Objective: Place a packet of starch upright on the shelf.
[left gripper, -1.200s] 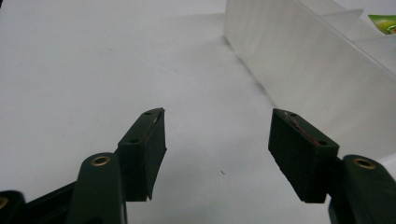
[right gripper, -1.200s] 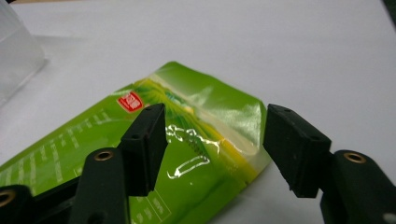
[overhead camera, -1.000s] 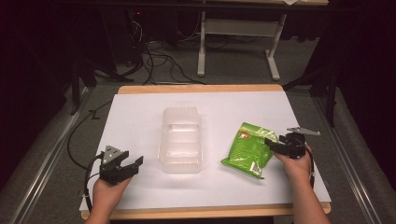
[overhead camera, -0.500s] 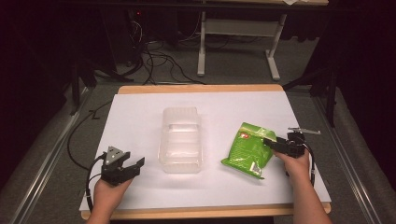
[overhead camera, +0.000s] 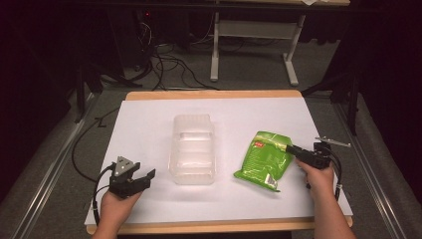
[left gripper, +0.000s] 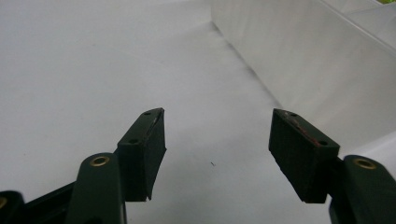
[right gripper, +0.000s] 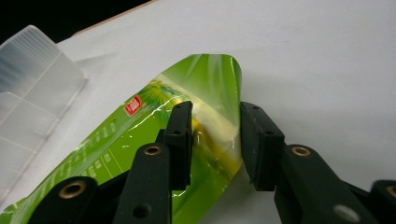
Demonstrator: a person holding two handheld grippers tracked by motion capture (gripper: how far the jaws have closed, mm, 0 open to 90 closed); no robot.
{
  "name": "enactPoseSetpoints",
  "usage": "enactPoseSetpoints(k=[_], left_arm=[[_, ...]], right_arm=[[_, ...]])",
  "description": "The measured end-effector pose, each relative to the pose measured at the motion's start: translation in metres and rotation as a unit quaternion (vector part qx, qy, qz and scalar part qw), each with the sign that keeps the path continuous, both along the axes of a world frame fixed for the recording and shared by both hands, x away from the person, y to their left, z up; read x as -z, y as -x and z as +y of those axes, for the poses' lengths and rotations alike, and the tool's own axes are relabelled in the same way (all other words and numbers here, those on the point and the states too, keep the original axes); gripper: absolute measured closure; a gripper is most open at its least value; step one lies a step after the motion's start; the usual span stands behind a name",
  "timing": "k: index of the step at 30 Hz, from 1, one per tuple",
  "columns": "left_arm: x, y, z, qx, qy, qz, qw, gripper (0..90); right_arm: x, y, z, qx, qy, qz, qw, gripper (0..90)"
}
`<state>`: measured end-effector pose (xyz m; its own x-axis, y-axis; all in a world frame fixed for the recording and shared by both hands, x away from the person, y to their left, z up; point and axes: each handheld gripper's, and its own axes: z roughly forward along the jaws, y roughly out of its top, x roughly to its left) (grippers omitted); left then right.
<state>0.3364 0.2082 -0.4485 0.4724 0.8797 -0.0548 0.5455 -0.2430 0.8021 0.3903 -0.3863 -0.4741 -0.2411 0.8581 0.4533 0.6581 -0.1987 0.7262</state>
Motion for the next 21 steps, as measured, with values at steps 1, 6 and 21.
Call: enactPoseSetpoints(k=[1,6,21], left_arm=[[0.000,0.000,-0.001,0.002,-0.001,0.000,1.0000,36.8],[0.001,0.000,-0.002,0.005,-0.005,0.001,1.0000,36.8],[0.002,0.000,-0.004,0.011,-0.012,0.005,0.9999,36.8]], right_arm=[[-0.001,0.001,0.000,-0.002,-0.004,-0.001,1.0000,69.4],[-0.002,0.002,-0.001,-0.016,-0.011,-0.004,0.9998,77.9],[-0.014,0.006,0.010,-0.025,0.033,-0.029,0.9987,85.9]])
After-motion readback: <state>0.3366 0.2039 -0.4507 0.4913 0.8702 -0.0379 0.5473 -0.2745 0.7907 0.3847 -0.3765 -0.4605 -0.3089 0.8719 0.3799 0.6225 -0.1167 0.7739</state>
